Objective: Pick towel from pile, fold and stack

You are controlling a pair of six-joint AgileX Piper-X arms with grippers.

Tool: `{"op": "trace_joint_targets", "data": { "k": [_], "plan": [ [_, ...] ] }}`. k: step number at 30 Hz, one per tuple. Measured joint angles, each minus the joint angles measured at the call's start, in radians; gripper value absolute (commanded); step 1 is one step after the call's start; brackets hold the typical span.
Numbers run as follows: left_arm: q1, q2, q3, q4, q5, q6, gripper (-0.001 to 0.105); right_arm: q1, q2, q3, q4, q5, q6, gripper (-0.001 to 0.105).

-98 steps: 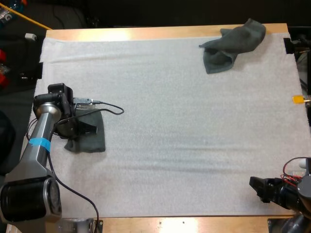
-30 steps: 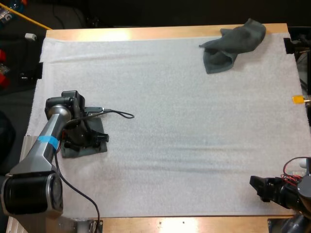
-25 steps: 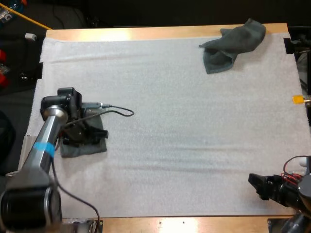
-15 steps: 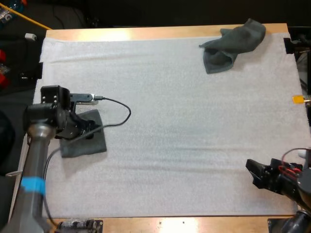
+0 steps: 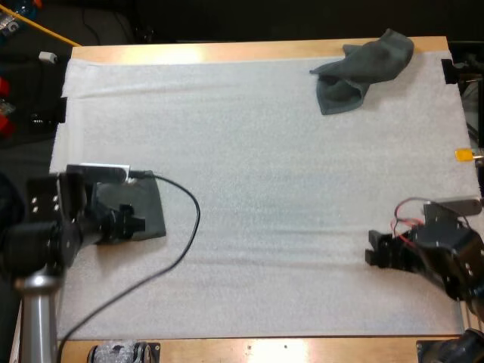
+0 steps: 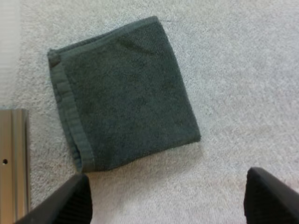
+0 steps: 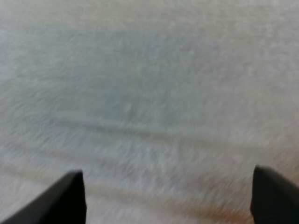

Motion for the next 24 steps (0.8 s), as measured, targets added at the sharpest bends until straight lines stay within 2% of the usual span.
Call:
{"op": "trace_joint_targets", "data": {
  "k": [6, 15, 18, 24],
  "plan": [
    [0.0, -0.097, 0.0, 0.024, 0.0, 0.0, 0.065, -0.216, 0.018, 0.0, -0.007, -0.077, -0.128, 0.069],
    [0.0, -0.172, 0.0, 0.056, 0.0, 0.0, 0.065, -0.548, -0.025, 0.0, 0.048, -0.157, -0.253, 0.069],
    [0.0, -0.19, 0.0, 0.064, 0.0, 0.0, 0.065, -0.6, -0.074, 0.0, 0.059, -0.158, -0.256, 0.069],
    [0.0, -0.251, 0.0, 0.083, 0.0, 0.0, 0.065, -0.605, -0.201, 0.0, 0.103, -0.155, -0.336, 0.069]
  ]
}}
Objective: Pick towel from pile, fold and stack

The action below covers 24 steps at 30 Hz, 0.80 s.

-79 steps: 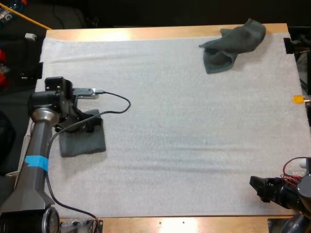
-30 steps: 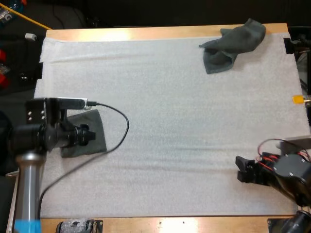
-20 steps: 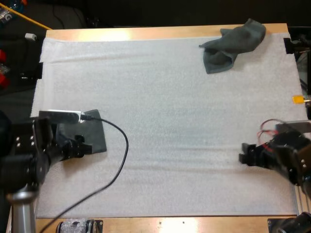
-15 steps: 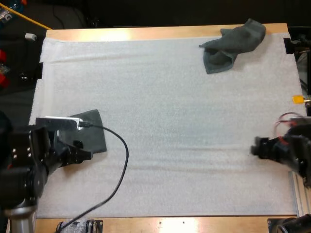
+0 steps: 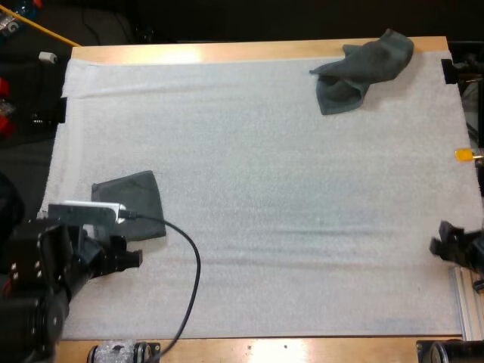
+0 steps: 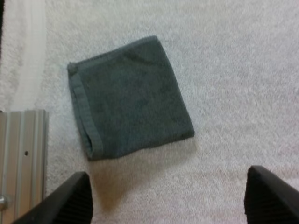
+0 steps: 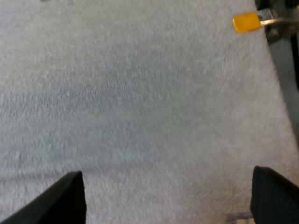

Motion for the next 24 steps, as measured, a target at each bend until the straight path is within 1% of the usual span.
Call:
{"op": "trace_joint_targets", "data": {
  "k": [3, 5, 12, 15, 19, 22, 24],
  "plan": [
    [0.0, -0.056, 0.007, -0.009, 0.0, 0.0, 0.065, 0.0, -0.087, 0.0, 0.017, 0.0, -0.045, 0.069],
    [0.0, -0.102, 0.033, -0.022, 0.0, 0.0, 0.065, 0.0, -0.142, 0.0, 0.022, 0.0, -0.057, 0.069],
    [0.0, -0.31, 0.201, -0.012, 0.0, 0.0, 0.065, 0.0, -0.321, 0.0, 0.026, 0.0, -0.07, 0.069],
    [0.0, -0.417, 0.248, 0.018, 0.0, 0.003, 0.065, 0.0, -0.386, 0.0, 0.026, 0.0, -0.069, 0.069],
    [0.0, -0.554, 0.264, 0.036, 0.012, 0.019, 0.065, 0.0, -0.455, 0.0, 0.026, 0.0, -0.069, 0.069],
    [0.0, -0.631, 0.263, 0.036, 0.052, 0.021, 0.065, 0.0, -0.501, -0.001, 0.026, -0.002, -0.069, 0.069],
    [0.0, -0.646, 0.262, 0.044, 0.086, 0.027, 0.065, 0.0, -0.521, -0.001, 0.026, -0.002, -0.069, 0.069]
  ]
}}
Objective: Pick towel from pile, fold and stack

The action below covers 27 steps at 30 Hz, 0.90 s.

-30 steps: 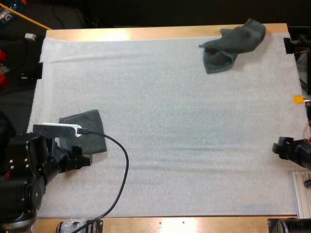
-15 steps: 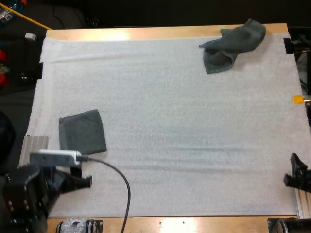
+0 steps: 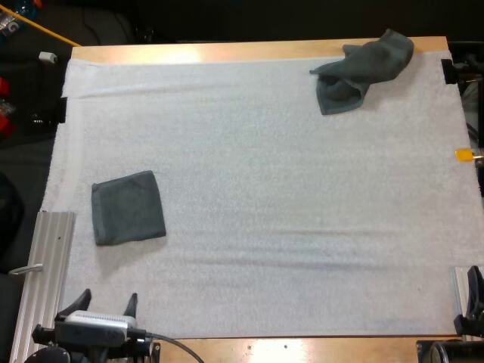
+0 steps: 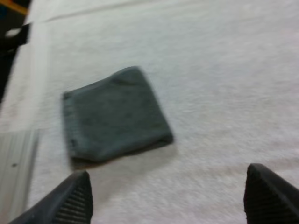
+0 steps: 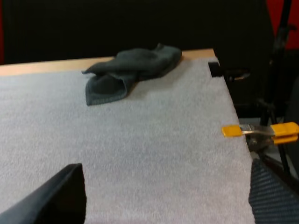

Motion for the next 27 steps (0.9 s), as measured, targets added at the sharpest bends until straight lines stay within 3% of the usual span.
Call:
{"op": "trace_joint_targets", "data": {
  "k": [6, 12, 27],
  "plan": [
    [0.0, 0.0, -0.008, 0.103, 0.056, 0.045, 0.065, 0.0, -0.003, -0.004, 0.017, -0.017, 0.009, 0.069],
    [0.0, 0.0, -0.004, 0.097, 0.071, 0.048, 0.065, 0.0, -0.006, -0.003, 0.012, -0.047, 0.015, 0.069],
    [0.0, 0.0, 0.14, -0.337, 0.069, 0.054, 0.065, 0.0, -0.005, 0.193, -0.153, -0.084, 0.051, 0.069]
  ]
}}
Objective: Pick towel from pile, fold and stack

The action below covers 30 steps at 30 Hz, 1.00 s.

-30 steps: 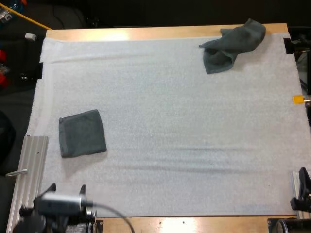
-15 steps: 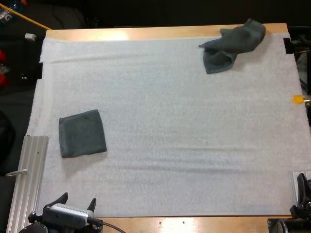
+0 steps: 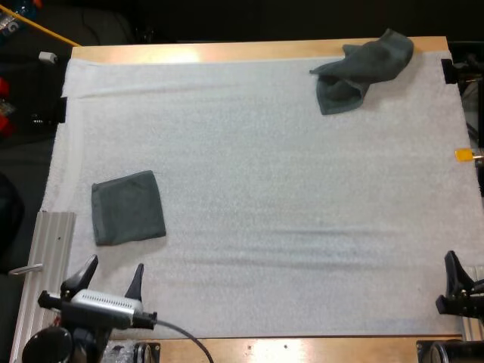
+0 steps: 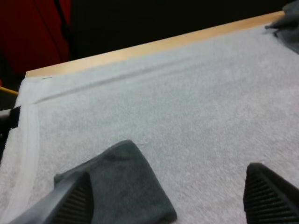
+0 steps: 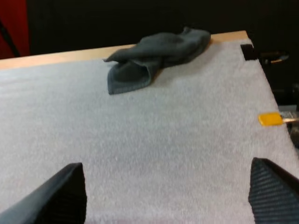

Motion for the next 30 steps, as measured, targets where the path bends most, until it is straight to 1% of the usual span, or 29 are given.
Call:
{"op": "trace_joint_targets", "data": {
  "k": [6, 8, 24, 27, 30],
  "plan": [
    [0.0, 0.0, 0.104, -0.028, 0.0, 0.0, 0.065, 0.0, 0.0, 0.081, -0.012, 0.0, 0.0, 0.069],
    [0.0, 0.002, 0.124, -0.04, 0.0, 0.0, 0.065, 0.0, 0.002, 0.101, -0.019, 0.0, 0.0, 0.069],
    [-0.001, 0.002, 0.123, -0.064, 0.0, 0.0, 0.065, 0.0, 0.002, 0.109, -0.035, 0.0, 0.009, 0.069],
    [-0.026, 0.002, 0.13, -0.075, 0.0, 0.0, 0.065, 0.0, 0.002, 0.109, -0.035, 0.0, 0.009, 0.069],
    [-0.076, 0.002, 0.13, -0.079, 0.0, 0.0, 0.065, 0.0, 0.002, 0.109, -0.035, 0.0, 0.009, 0.069]
  ]
}}
